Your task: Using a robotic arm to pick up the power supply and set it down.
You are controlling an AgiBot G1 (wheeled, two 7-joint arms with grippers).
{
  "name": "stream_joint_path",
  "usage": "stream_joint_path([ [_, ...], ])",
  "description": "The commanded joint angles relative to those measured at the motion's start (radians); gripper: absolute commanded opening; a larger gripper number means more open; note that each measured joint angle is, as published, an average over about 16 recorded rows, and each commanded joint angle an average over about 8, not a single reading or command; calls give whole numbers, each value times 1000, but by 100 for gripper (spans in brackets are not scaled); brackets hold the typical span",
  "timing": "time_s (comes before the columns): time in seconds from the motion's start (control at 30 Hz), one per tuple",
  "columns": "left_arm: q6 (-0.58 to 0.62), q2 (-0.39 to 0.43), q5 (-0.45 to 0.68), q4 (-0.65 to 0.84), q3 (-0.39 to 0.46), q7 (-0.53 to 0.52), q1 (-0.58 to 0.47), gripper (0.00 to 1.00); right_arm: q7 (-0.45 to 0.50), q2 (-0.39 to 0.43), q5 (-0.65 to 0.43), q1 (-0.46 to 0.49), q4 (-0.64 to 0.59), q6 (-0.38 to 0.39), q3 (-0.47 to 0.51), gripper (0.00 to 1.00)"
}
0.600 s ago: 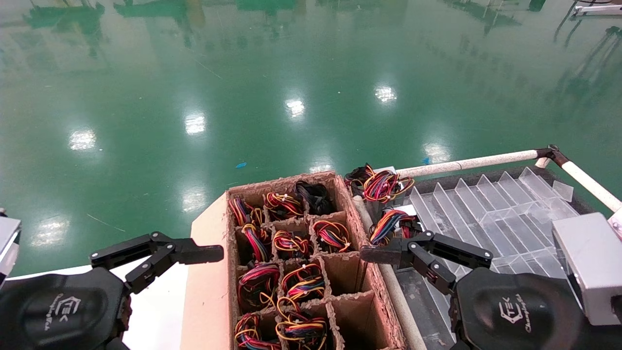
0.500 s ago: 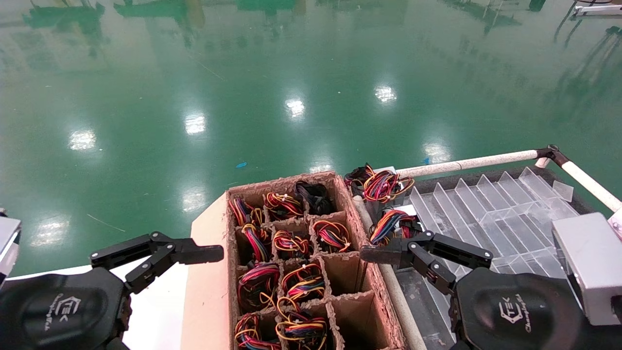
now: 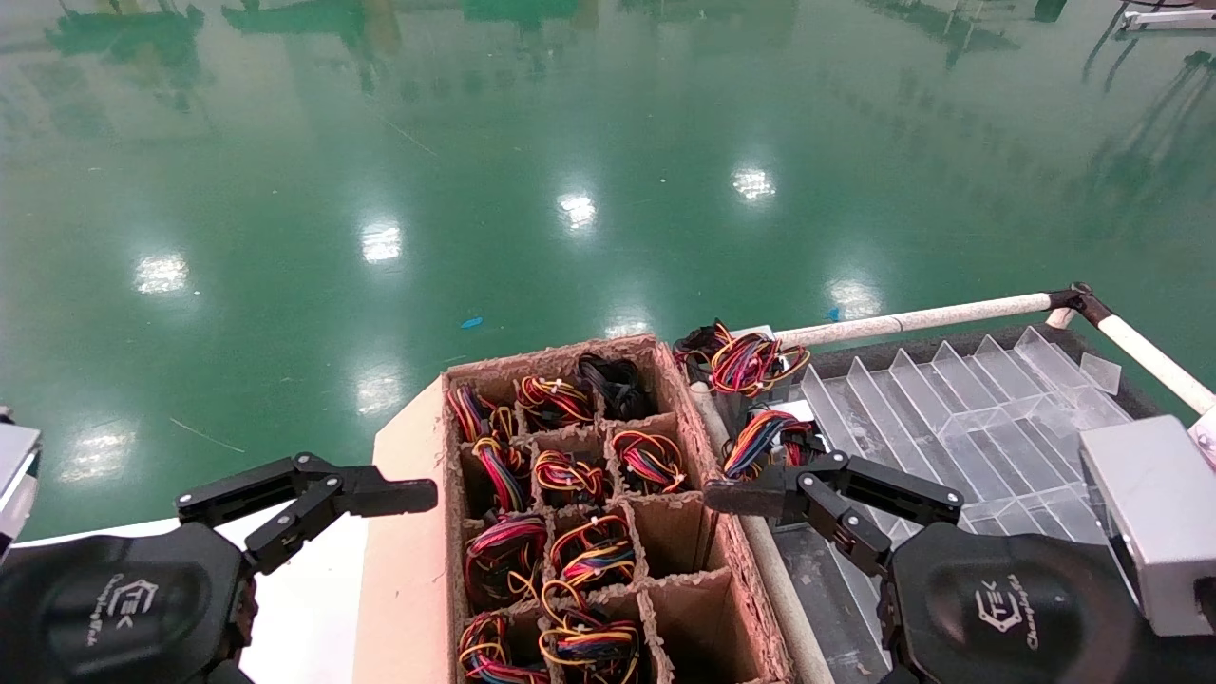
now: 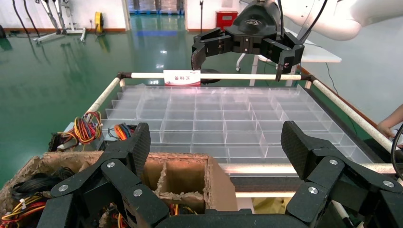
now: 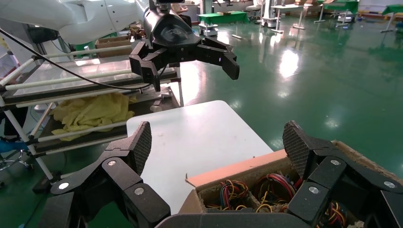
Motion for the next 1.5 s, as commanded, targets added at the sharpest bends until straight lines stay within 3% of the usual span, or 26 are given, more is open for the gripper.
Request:
stream_joint_path([
  [0.03,0,0,0,0,0,0,0,62,0,0,0,0,0,0,0,100],
  [0.2,0,0,0,0,0,0,0,1,0,0,0,0,0,0,0,100],
  [1.07,0,0,0,0,0,0,0,0,-2,-1,-5,1,-3,5,0,100],
  [1.3,0,0,0,0,0,0,0,0,-39,-29,-91,31,-47,61,-18,100],
  [1.5,0,0,0,1,0,0,0,0,-88,-85,-214,110,-125,110,-58,100],
])
